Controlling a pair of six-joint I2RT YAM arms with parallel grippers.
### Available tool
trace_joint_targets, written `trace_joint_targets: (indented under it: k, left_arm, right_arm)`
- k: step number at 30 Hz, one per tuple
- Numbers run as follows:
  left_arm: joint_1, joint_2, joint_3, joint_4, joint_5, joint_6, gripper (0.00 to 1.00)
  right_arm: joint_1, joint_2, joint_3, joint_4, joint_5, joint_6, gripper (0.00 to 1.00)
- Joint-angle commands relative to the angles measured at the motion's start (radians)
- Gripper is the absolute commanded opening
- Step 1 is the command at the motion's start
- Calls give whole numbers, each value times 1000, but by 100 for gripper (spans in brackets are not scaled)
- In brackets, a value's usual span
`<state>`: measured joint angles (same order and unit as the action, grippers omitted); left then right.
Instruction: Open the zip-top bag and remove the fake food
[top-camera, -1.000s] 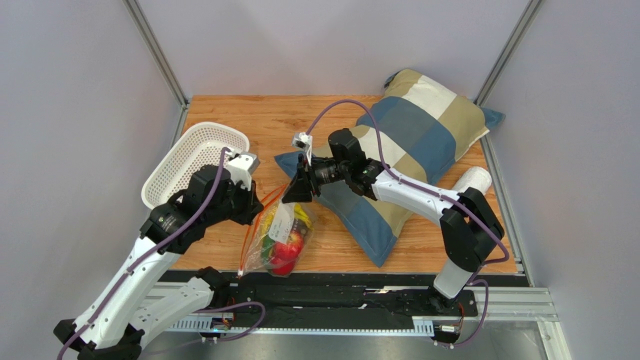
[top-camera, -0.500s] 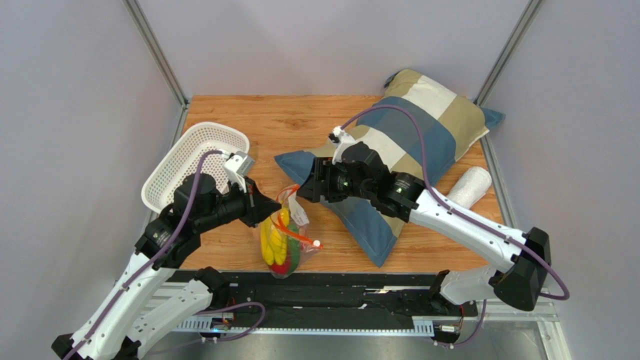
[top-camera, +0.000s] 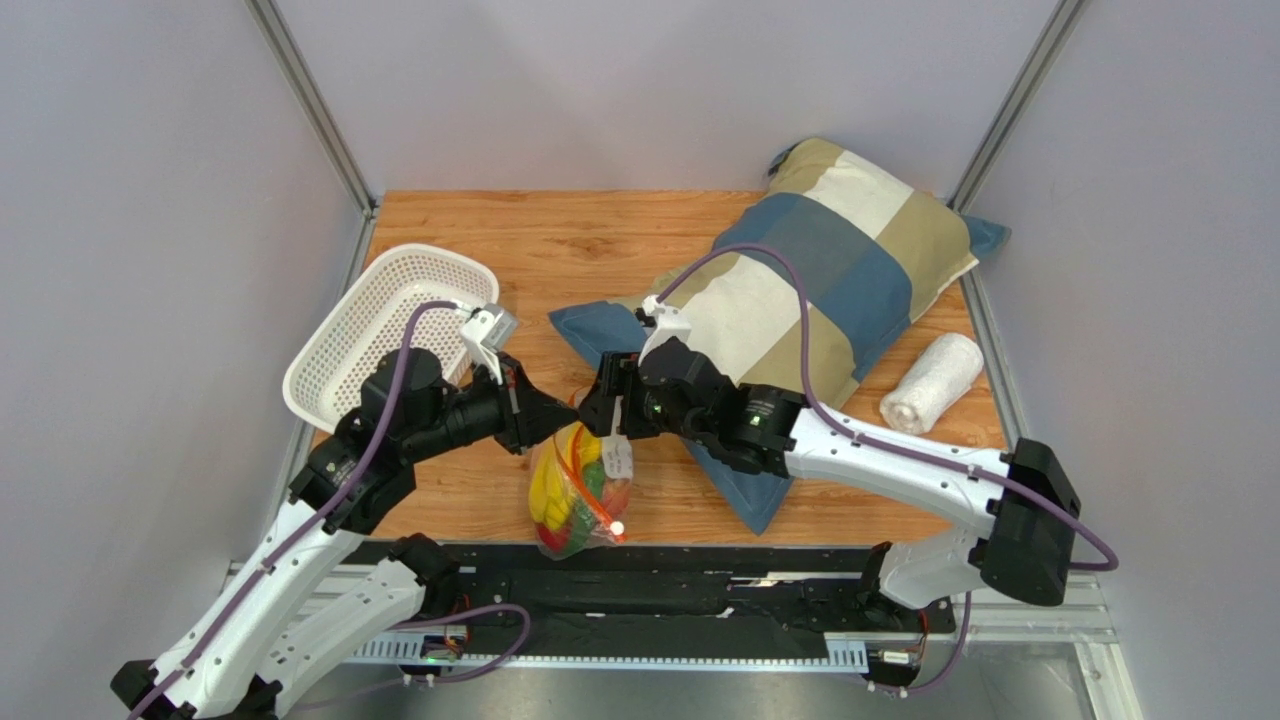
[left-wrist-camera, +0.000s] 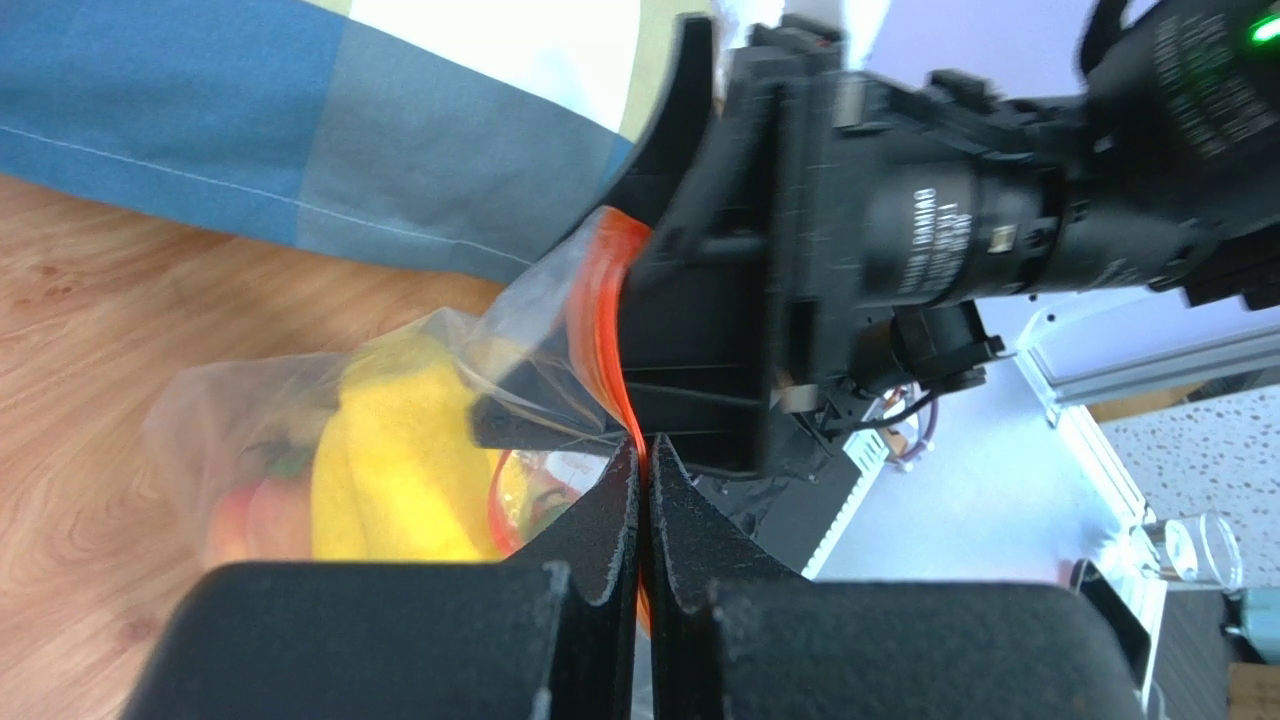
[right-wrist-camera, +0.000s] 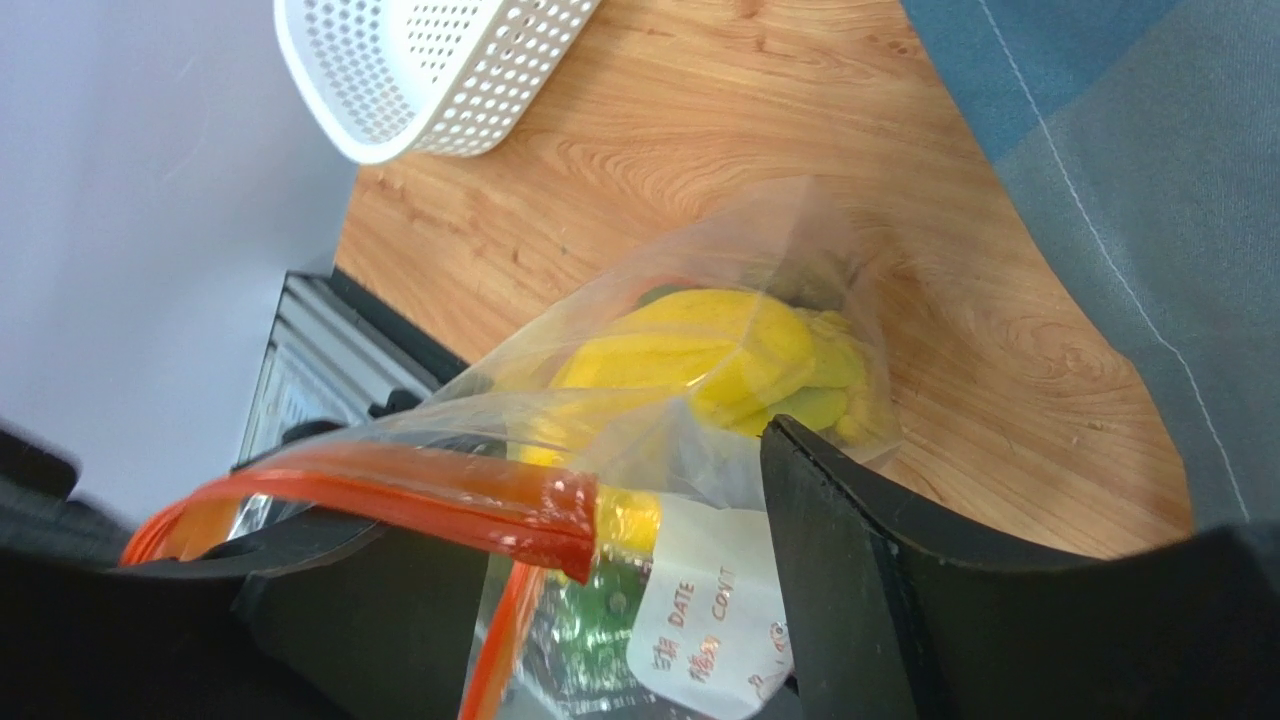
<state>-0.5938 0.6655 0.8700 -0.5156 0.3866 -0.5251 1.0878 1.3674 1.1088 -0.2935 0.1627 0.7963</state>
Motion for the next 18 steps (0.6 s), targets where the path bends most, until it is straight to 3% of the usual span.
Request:
trace_joint_targets:
  k: [1, 4, 5, 6, 7, 11, 15, 18]
  left_arm:
    - [3, -18, -5, 86, 69, -15, 0]
    - [3, -20, -12, 75, 75, -9, 0]
    - [3, -26, -14, 69, 68, -7, 0]
    - [3, -29, -11, 31, 26, -4, 0]
    - [3, -35, -5, -1, -7, -3, 0]
    - [3, -72, 37, -182, -294, 16, 0]
    - [3, -99, 40, -343, -495, -18, 0]
    - [3, -109, 53, -391, -539, 6, 0]
  right_arm:
    - [26, 67, 55, 44, 178, 89, 66]
    - [32, 160, 115, -19, 247, 100, 58]
    - [32, 170, 132, -38, 253, 87, 51]
    - [32, 171, 143, -59, 255, 51, 38]
    - [35, 156, 149, -88, 258, 28, 33]
    - [34, 101, 171, -137, 195, -172, 3]
    - [32, 53, 206, -168, 118, -314, 0]
    - [27, 39, 235, -151, -23, -347, 0]
